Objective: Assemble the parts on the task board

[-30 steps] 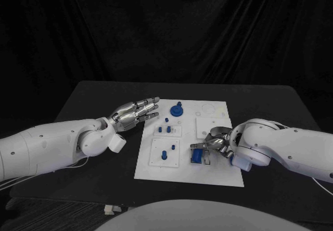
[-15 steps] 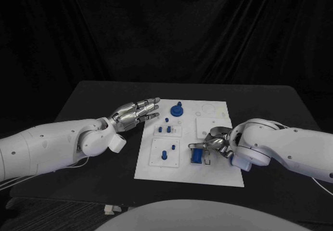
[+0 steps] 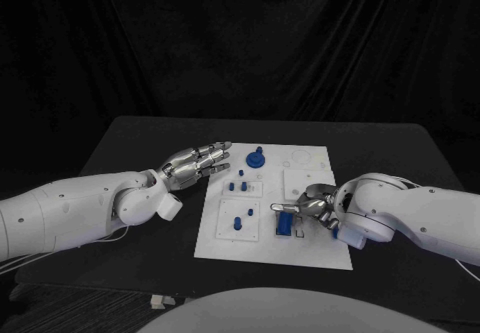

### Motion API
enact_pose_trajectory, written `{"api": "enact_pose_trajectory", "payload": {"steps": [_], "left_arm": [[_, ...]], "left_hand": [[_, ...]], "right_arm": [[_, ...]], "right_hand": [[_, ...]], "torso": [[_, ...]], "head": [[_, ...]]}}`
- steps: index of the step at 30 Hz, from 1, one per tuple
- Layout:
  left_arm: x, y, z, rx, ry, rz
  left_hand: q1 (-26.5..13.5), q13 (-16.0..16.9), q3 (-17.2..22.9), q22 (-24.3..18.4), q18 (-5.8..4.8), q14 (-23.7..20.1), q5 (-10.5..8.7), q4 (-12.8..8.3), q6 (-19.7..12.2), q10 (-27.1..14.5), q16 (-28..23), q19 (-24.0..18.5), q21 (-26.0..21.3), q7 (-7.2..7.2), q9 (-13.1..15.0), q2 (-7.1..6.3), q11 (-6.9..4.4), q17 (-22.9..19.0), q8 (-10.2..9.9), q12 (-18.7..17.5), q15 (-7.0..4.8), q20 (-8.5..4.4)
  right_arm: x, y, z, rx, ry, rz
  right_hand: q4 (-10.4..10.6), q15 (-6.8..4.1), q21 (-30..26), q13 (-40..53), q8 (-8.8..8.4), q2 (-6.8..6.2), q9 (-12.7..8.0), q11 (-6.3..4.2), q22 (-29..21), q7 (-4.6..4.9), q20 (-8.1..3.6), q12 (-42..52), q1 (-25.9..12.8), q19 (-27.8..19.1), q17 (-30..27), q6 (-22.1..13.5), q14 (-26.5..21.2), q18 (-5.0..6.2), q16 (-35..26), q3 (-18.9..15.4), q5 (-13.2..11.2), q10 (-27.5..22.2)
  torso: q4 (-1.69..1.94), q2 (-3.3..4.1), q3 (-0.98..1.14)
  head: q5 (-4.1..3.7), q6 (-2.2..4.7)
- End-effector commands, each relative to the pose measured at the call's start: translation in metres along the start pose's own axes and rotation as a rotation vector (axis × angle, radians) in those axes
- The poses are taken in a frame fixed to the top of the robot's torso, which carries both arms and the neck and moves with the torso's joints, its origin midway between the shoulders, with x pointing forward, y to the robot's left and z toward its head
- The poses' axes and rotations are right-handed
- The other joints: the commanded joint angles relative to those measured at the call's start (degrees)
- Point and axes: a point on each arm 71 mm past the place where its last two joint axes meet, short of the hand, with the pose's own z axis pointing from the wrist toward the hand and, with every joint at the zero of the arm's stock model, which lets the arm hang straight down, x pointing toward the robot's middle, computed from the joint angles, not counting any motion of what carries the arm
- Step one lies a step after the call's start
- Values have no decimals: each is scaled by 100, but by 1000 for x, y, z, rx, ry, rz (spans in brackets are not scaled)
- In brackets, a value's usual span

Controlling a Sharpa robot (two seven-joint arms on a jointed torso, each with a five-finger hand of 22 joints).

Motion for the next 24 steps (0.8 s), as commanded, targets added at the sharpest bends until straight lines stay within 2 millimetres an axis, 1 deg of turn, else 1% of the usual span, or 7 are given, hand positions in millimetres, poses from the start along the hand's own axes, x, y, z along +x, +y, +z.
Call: {"api": "enact_pose_trajectory", "payload": {"steps": [1,5,11,13,15,21,24], "left_arm": [[1,0,0,8,11,-13],[1,0,0,7,10,-12],[1,1,0,6,10,-12],[1,1,0,6,10,-12],[1,1,0,5,10,-12],[0,1,0,4,9,-12],[0,1,1,5,10,-12]], "left_hand": [[40,7,48,5,106,12,26,2,60,-20,-12,-4,15,17,11,3,42,-5,33,33,46,57],[40,8,49,4,105,12,27,3,81,-19,-11,-5,15,23,14,4,45,-5,43,36,49,59],[40,8,51,5,105,13,28,4,110,-19,-9,-4,16,44,18,8,65,-4,61,40,48,61],[40,9,52,6,105,13,28,5,119,-19,-9,-4,16,49,20,10,69,-4,66,44,48,61],[40,9,52,6,105,13,28,5,119,-19,-9,-4,16,49,20,10,69,-4,66,44,48,61],[46,12,62,6,106,14,34,4,146,-16,-6,-3,16,67,23,26,87,-3,84,58,46,62],[48,13,65,6,107,13,36,4,157,-15,-6,-3,16,73,24,30,93,-3,91,66,45,62]], "right_arm": [[-4,-7,-3,14,-33,24],[-13,-7,-10,7,-52,32],[-19,-6,-15,-6,-52,56],[-20,-6,-16,-14,-50,71],[-21,-5,-16,-22,-47,88],[-21,-4,-16,-42,-35,135],[-21,-3,-15,-45,-26,140]], "right_hand": [[3,27,-13,1506,126,48,72,24,1153,76,36,20,-255,150,906,-56,482,88,-21,-2,-3,590],[-4,14,-1,1506,274,247,137,5,1156,54,26,20,-425,156,917,-34,485,86,-15,95,-13,590],[-13,-6,-4,1506,420,432,191,-20,1155,23,9,20,-534,155,916,7,485,87,-15,162,-16,590],[-23,-17,-12,1506,489,594,214,-34,1152,7,-1,20,-518,152,922,25,486,89,-13,201,-19,590],[-24,-20,-7,1506,503,631,218,-37,1154,4,-3,20,-510,154,923,24,486,88,-12,204,-19,590],[-41,-36,-20,1506,612,980,247,-53,1149,-13,-21,20,-369,149,923,-3,487,92,-11,173,-21,590],[-48,-36,-21,1506,627,1035,246,-54,1148,-12,-22,20,-307,149,920,-24,487,92,-12,147,-18,590]], "torso": [[-2,0,1],[-1,0,1],[0,-6,2],[1,-5,2],[-1,-4,2],[-3,-2,3],[2,1,2]], "head": [[11,1],[-10,1],[-12,1],[-8,1],[-3,1],[3,1],[-6,1]]}}
